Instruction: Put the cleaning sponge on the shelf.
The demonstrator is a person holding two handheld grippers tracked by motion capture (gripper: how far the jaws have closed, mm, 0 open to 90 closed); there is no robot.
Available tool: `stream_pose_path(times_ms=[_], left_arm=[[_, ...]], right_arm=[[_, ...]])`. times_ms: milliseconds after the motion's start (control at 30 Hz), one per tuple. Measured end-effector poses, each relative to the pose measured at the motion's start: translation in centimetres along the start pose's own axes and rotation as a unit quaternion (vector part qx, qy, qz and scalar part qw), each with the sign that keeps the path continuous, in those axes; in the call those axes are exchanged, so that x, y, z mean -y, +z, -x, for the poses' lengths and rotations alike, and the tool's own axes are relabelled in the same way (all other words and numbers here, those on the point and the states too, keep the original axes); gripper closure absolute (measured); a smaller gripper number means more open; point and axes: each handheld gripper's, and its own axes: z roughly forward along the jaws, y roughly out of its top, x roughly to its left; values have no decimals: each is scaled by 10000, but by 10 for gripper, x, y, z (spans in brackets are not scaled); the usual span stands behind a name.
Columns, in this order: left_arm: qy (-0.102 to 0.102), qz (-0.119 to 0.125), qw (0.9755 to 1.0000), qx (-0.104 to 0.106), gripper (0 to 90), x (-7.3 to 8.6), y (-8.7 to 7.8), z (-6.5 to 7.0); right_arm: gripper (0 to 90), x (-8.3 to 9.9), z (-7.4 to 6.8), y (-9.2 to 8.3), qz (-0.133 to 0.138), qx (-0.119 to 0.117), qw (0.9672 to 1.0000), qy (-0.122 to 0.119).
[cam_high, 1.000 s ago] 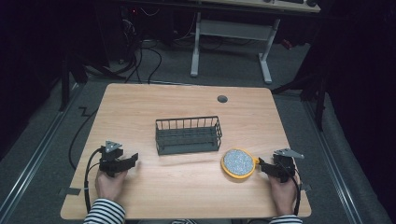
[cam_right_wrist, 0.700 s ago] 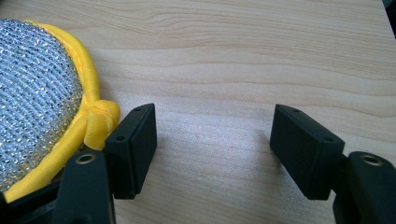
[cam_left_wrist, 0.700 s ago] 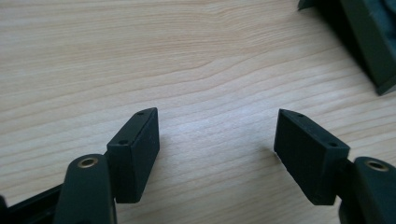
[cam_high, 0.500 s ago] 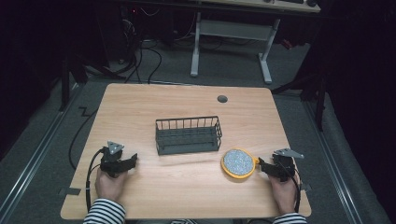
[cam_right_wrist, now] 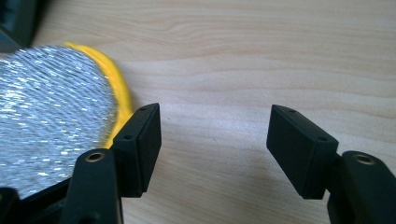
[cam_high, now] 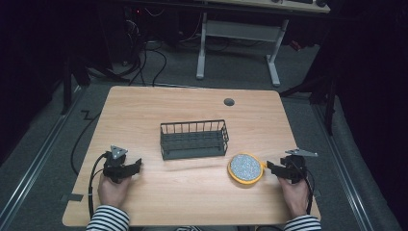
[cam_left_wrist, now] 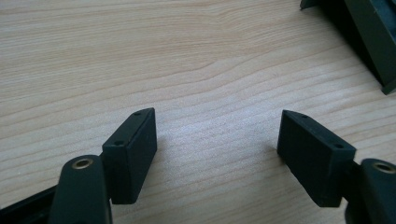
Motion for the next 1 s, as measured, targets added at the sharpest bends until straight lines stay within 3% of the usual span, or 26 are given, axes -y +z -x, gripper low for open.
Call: stream_pose_path(times_ms=[200,500,1000], left_arm=[[-23,12,10000,15,290,0,0,0],[-23,11,10000,14,291,0,0,0],[-60,21,10000,47,291,0,0,-1]], right_arm=[[343,-5,-8,-7,-50,-241,9997,-88],[319,-18,-29,3,-230,-757,9965,-283],[338,-36,-44,21,-725,-1067,9905,-469]])
